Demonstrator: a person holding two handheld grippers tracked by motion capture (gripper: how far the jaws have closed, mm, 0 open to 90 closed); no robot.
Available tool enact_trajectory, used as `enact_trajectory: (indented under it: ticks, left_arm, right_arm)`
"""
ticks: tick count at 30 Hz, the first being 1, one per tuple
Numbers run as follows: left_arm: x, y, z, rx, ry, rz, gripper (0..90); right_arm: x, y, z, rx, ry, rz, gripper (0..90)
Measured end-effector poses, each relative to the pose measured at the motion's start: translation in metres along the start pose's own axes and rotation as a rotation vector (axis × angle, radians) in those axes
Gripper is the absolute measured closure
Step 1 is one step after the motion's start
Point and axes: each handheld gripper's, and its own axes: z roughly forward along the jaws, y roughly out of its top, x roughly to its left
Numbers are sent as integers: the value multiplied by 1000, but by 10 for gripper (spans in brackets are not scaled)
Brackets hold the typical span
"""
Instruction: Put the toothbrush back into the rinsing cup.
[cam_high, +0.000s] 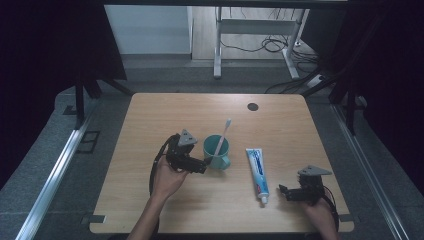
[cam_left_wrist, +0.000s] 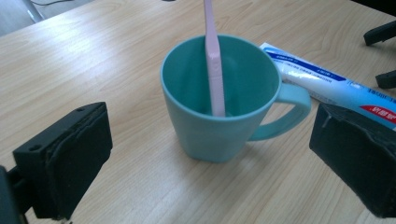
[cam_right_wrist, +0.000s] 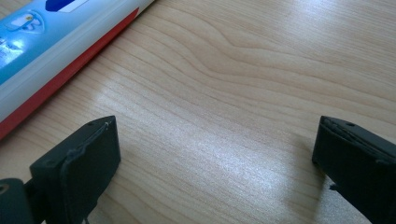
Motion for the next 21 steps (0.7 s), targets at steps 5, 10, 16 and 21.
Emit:
enact_trajectory:
  ticks: [5,10,16,21]
  left_arm:
    - [1,-10,-2,-5,5,-8,0]
    - [1,-20,-5,-4,19,-6,0]
    - [1,-36,-8,-3,36,-18,0]
    - [1,-48,-9,-3,47,-27,0]
  right_arm:
    - [0,0,0,0,0,3,3]
    - [0,0,0,0,0,4,3]
    - [0,0,0,0,0,3,4]
    - [0,0,0,0,0,3,4]
